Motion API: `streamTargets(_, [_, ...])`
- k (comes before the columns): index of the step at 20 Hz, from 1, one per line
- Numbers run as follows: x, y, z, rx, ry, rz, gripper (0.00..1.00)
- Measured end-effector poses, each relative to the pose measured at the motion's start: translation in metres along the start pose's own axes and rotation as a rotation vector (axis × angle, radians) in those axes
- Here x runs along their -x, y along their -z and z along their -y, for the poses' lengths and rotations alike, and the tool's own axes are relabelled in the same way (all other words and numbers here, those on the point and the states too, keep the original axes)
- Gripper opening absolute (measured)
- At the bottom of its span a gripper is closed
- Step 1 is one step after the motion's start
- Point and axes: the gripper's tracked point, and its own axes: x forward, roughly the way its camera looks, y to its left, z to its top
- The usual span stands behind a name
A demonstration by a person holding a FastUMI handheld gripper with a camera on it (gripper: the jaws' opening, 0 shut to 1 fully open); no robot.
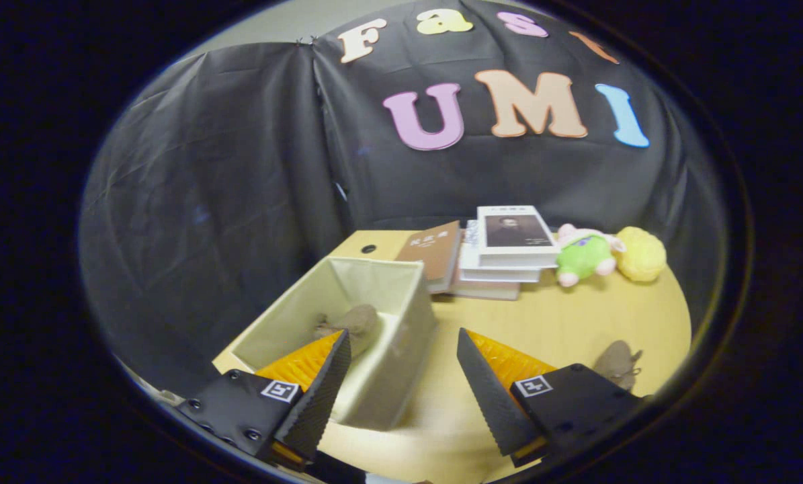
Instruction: Open the storage box then place both shoes into the box .Put the left shoe in first, then the right shoe, with the right side of both shoes facing outward in a uniform manner.
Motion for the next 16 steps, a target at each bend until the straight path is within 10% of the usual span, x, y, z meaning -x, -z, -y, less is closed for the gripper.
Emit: streamTargets(16, [0.066, 0.097, 0.255, -0.015, 0.341, -0.102, 1.0])
